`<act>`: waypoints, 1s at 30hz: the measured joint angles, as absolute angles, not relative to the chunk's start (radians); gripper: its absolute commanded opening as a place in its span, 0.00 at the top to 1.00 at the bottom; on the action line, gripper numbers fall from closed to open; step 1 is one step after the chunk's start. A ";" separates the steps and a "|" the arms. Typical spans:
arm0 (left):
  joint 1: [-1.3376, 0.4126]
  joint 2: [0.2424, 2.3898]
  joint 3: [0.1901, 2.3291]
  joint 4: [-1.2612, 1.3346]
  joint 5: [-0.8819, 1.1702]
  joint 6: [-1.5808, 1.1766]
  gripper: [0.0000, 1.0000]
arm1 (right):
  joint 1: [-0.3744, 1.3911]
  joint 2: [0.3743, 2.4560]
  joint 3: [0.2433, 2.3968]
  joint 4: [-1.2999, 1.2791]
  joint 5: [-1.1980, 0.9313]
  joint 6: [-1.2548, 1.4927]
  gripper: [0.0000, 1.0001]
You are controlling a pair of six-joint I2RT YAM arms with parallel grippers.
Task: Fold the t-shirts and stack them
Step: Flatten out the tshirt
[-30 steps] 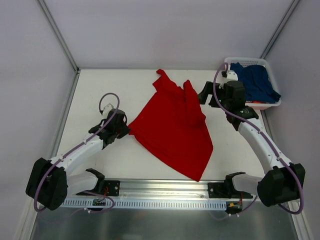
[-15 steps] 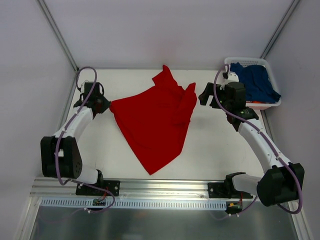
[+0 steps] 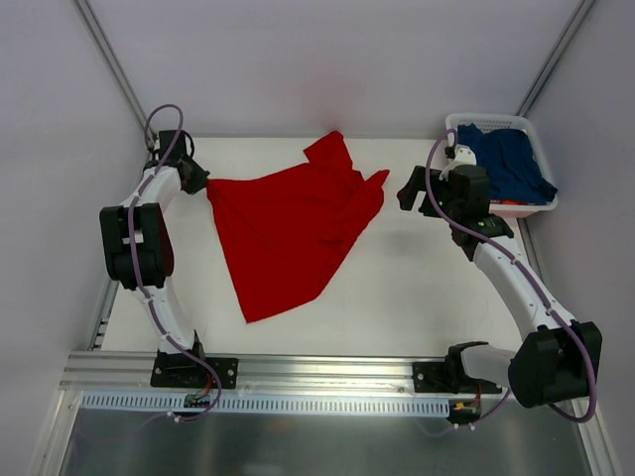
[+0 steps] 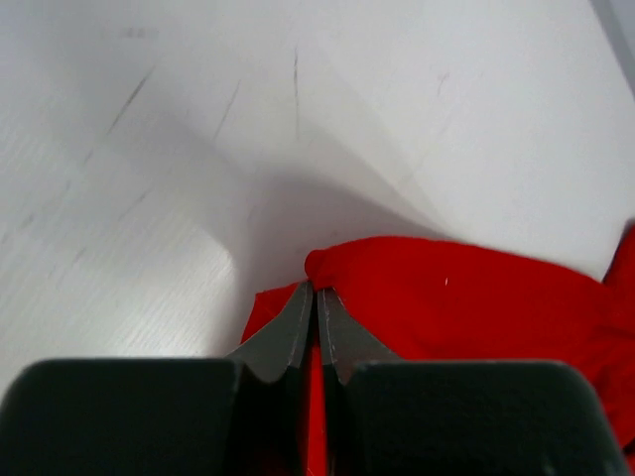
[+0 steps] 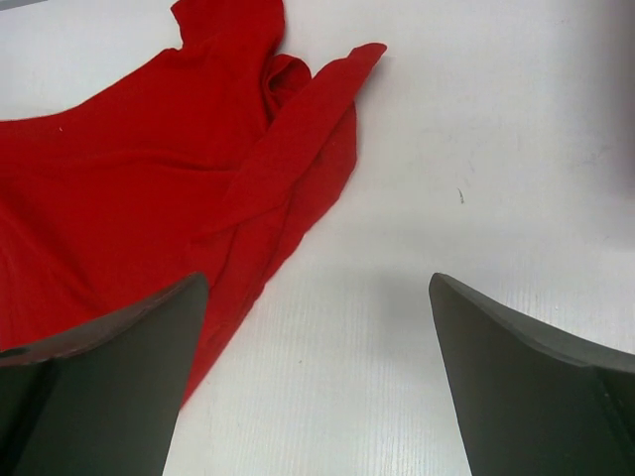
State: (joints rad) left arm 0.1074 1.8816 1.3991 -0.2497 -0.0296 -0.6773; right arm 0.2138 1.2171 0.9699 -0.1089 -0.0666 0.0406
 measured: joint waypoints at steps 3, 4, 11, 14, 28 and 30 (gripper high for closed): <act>0.123 1.969 1.526 -0.278 -0.028 -0.653 1.00 | 0.211 1.224 0.970 -0.104 -0.070 0.041 0.01; 0.127 1.985 1.555 -0.282 -0.028 -0.646 1.00 | 0.211 1.228 0.970 -0.100 -0.070 0.041 0.01; 0.152 2.136 1.839 -0.344 -0.028 -0.607 1.00 | 0.209 1.264 0.958 -0.068 -0.091 0.043 0.01; 0.152 2.212 1.948 -0.356 -0.027 -0.585 1.00 | 0.209 1.277 0.949 -0.062 -0.094 0.044 0.01; 0.151 2.283 1.932 -0.395 0.019 -0.558 0.03 | 0.211 1.309 0.929 -0.020 -0.154 0.068 0.02; 0.149 2.262 1.879 -0.397 0.019 -0.559 0.03 | 0.219 1.324 0.929 -0.015 -0.160 0.071 0.02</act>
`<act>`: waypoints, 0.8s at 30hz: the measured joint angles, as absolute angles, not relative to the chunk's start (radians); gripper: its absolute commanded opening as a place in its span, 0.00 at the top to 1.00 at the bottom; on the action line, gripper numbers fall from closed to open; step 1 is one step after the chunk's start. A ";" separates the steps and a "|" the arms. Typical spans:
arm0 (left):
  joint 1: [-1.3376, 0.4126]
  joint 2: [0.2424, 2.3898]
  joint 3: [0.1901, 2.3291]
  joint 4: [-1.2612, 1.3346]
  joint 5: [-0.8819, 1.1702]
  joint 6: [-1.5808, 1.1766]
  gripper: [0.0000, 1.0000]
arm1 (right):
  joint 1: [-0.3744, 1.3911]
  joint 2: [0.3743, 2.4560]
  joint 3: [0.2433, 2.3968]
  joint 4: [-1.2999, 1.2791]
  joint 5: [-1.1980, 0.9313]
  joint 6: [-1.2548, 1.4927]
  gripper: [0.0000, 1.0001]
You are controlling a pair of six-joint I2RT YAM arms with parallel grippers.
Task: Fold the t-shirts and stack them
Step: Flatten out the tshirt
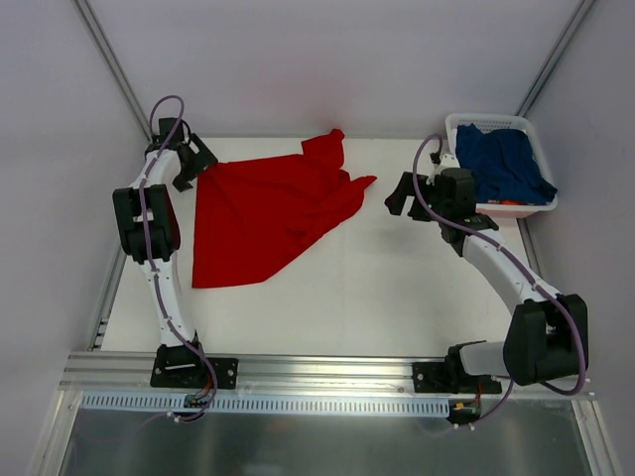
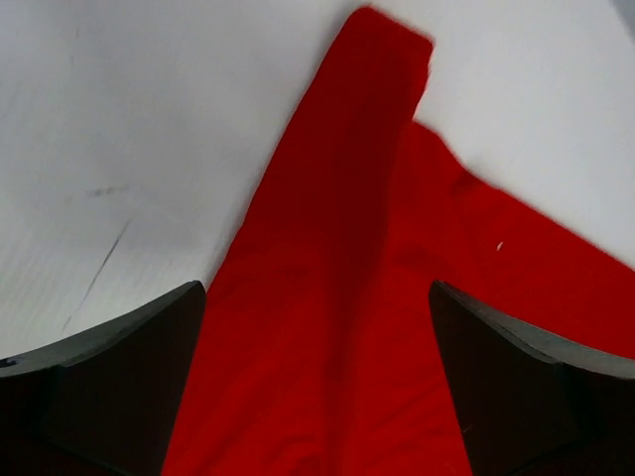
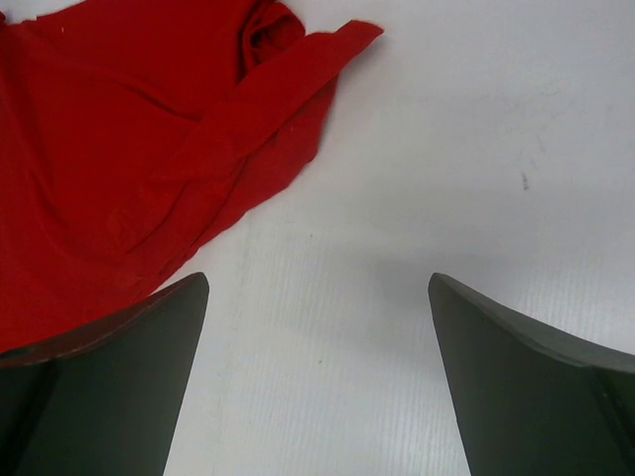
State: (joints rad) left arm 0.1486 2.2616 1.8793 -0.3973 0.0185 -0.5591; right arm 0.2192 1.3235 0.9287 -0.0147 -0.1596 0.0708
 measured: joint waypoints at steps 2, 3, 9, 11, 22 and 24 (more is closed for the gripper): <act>0.142 2.225 1.811 -0.398 0.018 -0.562 0.02 | 0.244 1.349 0.929 -0.010 -0.160 0.071 0.03; 0.137 2.201 1.772 -0.396 0.014 -0.565 0.01 | 0.262 1.367 0.929 -0.012 -0.158 0.070 0.03; 0.049 2.043 1.607 -0.384 -0.014 -0.579 0.01 | 0.406 1.518 0.970 -0.039 -0.150 0.066 0.18; 0.003 1.995 1.566 -0.367 -0.023 -0.580 0.01 | 0.449 1.582 1.005 -0.050 -0.151 0.065 0.25; -0.139 1.853 1.301 -0.295 -0.038 -0.585 0.01 | 0.615 1.831 1.222 -0.090 -0.142 0.062 0.51; -0.144 1.847 1.243 -0.282 -0.039 -0.587 0.01 | 0.639 1.860 1.262 -0.102 -0.137 0.062 0.51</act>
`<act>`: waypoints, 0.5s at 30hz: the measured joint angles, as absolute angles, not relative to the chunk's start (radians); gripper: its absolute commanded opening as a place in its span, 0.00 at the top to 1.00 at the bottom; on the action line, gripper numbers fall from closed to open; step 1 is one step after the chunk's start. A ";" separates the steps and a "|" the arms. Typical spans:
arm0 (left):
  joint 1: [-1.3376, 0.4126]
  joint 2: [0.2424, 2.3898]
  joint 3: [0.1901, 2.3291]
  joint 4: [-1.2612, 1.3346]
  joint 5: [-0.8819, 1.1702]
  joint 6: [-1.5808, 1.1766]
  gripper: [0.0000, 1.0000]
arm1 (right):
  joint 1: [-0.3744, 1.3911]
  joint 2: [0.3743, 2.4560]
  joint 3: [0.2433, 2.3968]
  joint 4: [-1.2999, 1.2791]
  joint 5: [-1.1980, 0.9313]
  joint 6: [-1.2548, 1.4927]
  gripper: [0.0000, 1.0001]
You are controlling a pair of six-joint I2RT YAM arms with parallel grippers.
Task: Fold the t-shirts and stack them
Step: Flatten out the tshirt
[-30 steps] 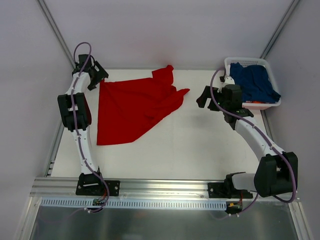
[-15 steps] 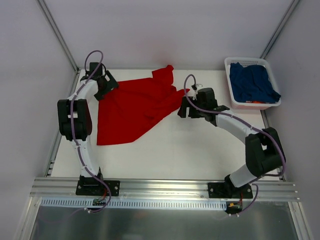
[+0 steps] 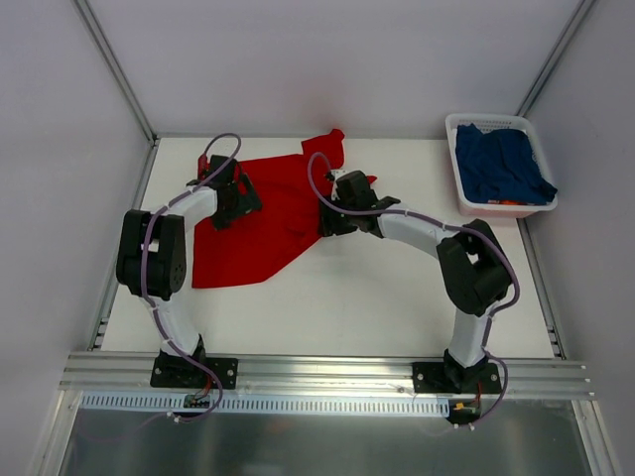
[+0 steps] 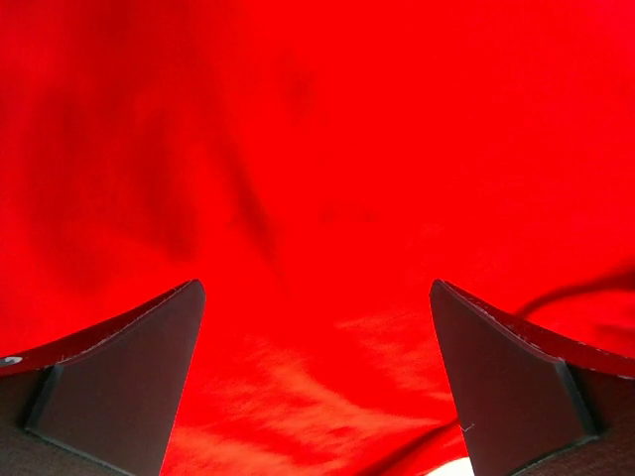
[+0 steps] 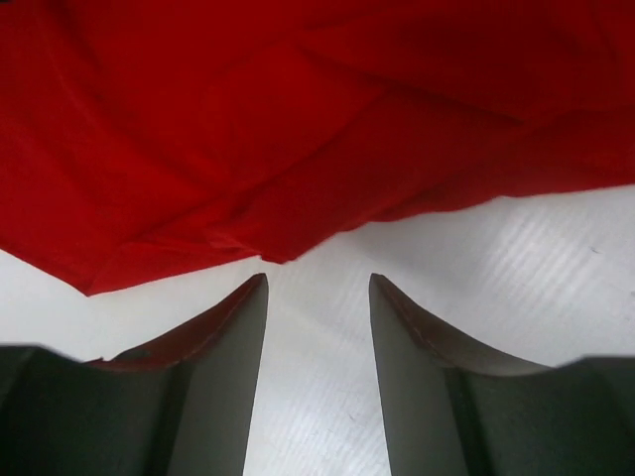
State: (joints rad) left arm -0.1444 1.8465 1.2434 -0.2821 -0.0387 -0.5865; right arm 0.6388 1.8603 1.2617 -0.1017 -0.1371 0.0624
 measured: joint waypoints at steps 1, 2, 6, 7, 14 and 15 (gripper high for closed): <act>-0.145 1.843 1.215 -0.277 -0.039 -0.588 0.01 | 0.654 1.878 1.290 -0.110 -0.135 0.062 0.53; -0.146 1.840 1.190 -0.272 -0.039 -0.588 0.01 | 0.664 1.891 1.309 -0.113 -0.133 0.062 0.53; -0.146 1.792 1.121 -0.229 -0.043 -0.593 0.01 | 0.706 1.944 1.388 -0.130 -0.127 0.062 0.51; -0.146 1.779 1.107 -0.223 -0.043 -0.594 0.01 | 0.715 1.954 1.401 -0.130 -0.127 0.062 0.51; -0.146 1.752 1.052 -0.191 -0.042 -0.596 0.01 | 0.735 1.993 1.431 -0.138 -0.127 0.062 0.50; -0.146 1.750 1.047 -0.189 -0.042 -0.596 0.01 | 0.735 1.995 1.431 -0.140 -0.127 0.062 0.49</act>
State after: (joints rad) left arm -0.1455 1.7496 1.0470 -0.1886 -0.0422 -0.5957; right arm 0.7345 1.9949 1.4311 -0.1398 -0.1272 0.0620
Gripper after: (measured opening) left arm 0.990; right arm 0.502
